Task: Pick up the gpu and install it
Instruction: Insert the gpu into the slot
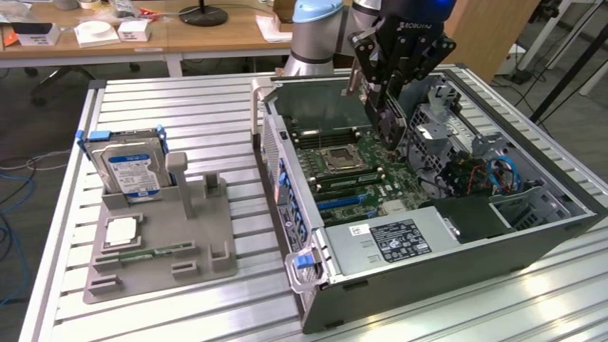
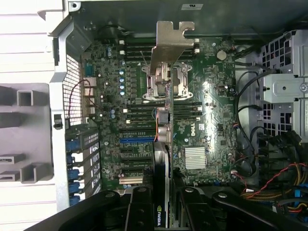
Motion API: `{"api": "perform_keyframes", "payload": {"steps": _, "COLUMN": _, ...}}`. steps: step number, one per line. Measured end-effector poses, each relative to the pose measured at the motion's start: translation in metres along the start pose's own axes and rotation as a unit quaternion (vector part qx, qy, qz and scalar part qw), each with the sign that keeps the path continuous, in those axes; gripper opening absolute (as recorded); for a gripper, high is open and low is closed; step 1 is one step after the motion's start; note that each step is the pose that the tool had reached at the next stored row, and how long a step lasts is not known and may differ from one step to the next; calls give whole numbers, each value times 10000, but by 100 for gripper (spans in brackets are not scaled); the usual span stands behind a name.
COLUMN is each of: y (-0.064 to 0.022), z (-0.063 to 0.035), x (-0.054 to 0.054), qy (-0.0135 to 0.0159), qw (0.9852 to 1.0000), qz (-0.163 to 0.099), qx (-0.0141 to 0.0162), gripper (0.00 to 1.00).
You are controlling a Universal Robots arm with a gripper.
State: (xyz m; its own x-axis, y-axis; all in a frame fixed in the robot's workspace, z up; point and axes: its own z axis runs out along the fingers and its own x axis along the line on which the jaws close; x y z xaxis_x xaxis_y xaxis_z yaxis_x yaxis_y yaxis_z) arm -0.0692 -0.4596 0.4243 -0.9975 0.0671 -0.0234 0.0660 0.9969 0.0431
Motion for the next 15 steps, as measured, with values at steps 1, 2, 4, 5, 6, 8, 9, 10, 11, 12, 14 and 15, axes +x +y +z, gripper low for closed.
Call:
{"api": "perform_keyframes", "payload": {"steps": 1, "y": 0, "z": 0, "x": 0, "qy": 0, "qw": 10000, "qz": -9, "qx": -1, "gripper": 26}}
{"api": "perform_keyframes", "payload": {"steps": 2, "y": 0, "z": 0, "x": 0, "qy": 1, "qw": 10000, "qz": -18, "qx": -1, "gripper": 26}}
{"api": "perform_keyframes", "payload": {"steps": 4, "y": 0, "z": 0, "x": 0, "qy": 2, "qw": 10000, "qz": -41, "qx": -1, "gripper": 26}}
{"api": "perform_keyframes", "payload": {"steps": 5, "y": 0, "z": 0, "x": 0, "qy": 2, "qw": 10000, "qz": -53, "qx": -1, "gripper": 26}}
{"api": "perform_keyframes", "payload": {"steps": 6, "y": 0, "z": 0, "x": 0, "qy": 3, "qw": 10000, "qz": -65, "qx": -1, "gripper": 26}}
{"api": "perform_keyframes", "payload": {"steps": 8, "y": 0, "z": 0, "x": 0, "qy": 4, "qw": 10000, "qz": -89, "qx": -2, "gripper": 26}}
{"api": "perform_keyframes", "payload": {"steps": 9, "y": 0, "z": 0, "x": 0, "qy": 4, "qw": 9999, "qz": -101, "qx": -3, "gripper": 26}}
{"api": "perform_keyframes", "payload": {"steps": 10, "y": 0, "z": 0, "x": 0, "qy": 5, "qw": 9999, "qz": -114, "qx": -3, "gripper": 26}}
{"api": "perform_keyframes", "payload": {"steps": 11, "y": 0, "z": 0, "x": 0, "qy": 5, "qw": 9999, "qz": -127, "qx": -3, "gripper": 26}}
{"api": "perform_keyframes", "payload": {"steps": 12, "y": 0, "z": 0, "x": 0, "qy": 6, "qw": 9999, "qz": -139, "qx": -3, "gripper": 26}}
{"api": "perform_keyframes", "payload": {"steps": 14, "y": 0, "z": 0, "x": 0, "qy": 7, "qw": 9999, "qz": -163, "qx": -4, "gripper": 26}}
{"api": "perform_keyframes", "payload": {"steps": 15, "y": 0, "z": 0, "x": 0, "qy": 7, "qw": 9998, "qz": -175, "qx": -4, "gripper": 26}}
